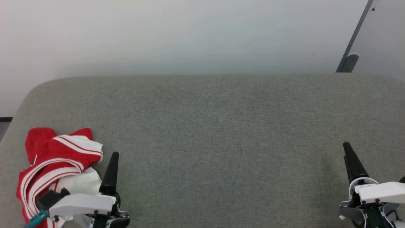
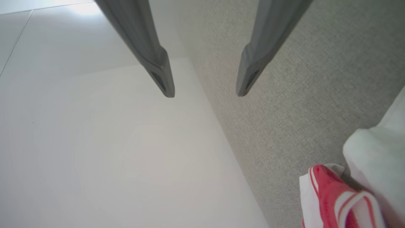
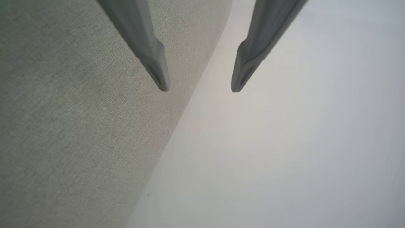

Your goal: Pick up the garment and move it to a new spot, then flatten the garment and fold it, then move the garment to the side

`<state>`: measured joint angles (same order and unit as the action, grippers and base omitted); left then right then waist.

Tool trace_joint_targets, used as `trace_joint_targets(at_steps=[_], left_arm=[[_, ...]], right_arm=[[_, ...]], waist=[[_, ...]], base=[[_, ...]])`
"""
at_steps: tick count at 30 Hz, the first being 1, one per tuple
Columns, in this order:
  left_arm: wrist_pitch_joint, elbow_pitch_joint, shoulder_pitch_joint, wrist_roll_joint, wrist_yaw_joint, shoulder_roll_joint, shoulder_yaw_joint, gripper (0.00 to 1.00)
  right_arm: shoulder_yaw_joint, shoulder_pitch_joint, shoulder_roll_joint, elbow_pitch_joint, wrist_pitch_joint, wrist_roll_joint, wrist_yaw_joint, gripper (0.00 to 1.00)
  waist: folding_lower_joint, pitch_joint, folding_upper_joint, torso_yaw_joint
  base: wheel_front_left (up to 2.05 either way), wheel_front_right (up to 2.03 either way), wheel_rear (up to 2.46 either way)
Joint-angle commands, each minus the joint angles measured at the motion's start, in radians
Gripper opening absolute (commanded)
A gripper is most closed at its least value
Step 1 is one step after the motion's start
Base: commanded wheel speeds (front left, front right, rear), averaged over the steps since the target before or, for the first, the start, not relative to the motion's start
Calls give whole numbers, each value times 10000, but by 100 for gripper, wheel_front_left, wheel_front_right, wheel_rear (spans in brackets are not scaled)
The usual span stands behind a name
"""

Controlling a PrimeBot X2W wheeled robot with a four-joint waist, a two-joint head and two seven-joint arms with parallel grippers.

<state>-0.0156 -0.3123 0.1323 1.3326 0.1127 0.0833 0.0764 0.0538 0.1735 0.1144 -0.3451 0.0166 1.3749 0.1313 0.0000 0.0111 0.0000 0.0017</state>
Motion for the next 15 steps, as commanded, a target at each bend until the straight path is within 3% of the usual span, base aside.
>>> trace_joint_targets(at_steps=[1,15], left_arm=[[131,245,315,-715,-47,96,-18,100],[672,834,248,-4296,-529,252,-359,100]], right_arm=[[-12,404,130,194,-139,-647,-2,100],[-621,941,519,-203,-675,-3322,-3,100]], waist=[[0,16,0,4],[0,97,0,7]], base=[[0,0,0],[0,0,0]])
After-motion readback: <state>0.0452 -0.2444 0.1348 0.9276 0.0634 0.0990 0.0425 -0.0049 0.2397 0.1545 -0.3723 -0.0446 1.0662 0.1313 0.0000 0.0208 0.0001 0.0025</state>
